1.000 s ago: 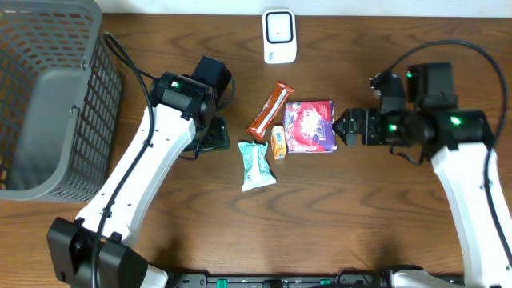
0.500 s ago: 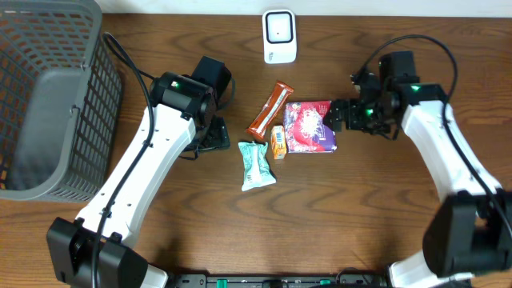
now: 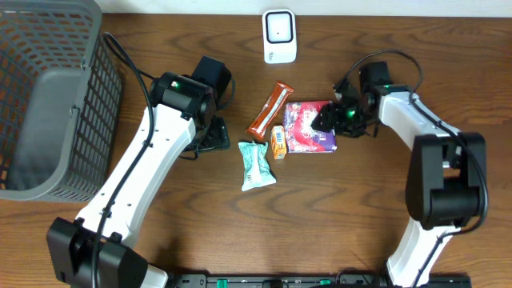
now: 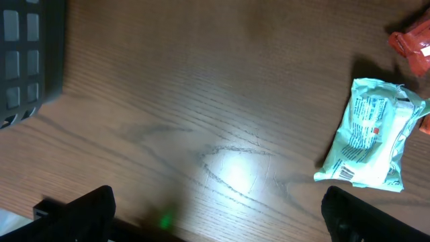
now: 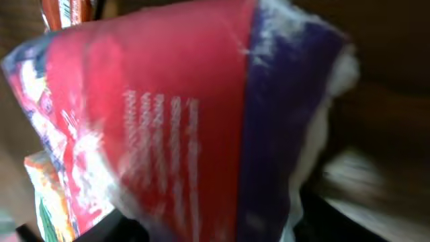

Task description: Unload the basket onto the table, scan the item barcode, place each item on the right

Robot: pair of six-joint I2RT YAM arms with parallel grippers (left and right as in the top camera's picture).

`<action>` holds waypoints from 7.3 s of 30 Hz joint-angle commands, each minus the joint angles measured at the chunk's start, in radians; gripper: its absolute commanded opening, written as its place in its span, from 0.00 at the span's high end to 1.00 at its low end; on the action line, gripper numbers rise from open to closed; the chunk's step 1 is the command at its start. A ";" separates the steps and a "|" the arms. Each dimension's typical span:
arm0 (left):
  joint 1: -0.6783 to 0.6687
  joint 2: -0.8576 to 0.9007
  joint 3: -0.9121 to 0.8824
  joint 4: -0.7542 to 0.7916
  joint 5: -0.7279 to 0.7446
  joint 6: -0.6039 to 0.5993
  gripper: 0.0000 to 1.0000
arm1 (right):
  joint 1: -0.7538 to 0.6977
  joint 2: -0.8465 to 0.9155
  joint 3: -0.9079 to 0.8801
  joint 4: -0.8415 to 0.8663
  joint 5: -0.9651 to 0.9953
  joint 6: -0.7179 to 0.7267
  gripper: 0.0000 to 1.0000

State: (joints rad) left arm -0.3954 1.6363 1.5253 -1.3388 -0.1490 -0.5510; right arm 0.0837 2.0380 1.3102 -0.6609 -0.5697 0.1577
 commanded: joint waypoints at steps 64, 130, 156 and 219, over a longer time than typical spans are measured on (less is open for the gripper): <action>0.001 0.008 0.002 -0.007 -0.017 -0.012 0.02 | 0.032 -0.082 0.130 0.433 -0.576 0.863 0.99; 0.001 0.008 0.002 -0.007 -0.017 -0.012 0.02 | -0.418 0.021 0.539 -0.085 0.798 0.569 0.01; 0.001 0.008 0.002 -0.007 -0.017 -0.012 0.02 | 0.132 0.021 0.538 -0.439 0.226 0.278 0.04; 0.001 0.008 0.002 -0.007 -0.017 -0.012 0.02 | 0.453 0.044 0.281 -0.339 1.004 0.484 0.20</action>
State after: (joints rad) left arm -0.3954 1.6363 1.5253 -1.3392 -0.1493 -0.5510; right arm 0.5037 2.0716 1.5940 -1.0096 0.4511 0.6384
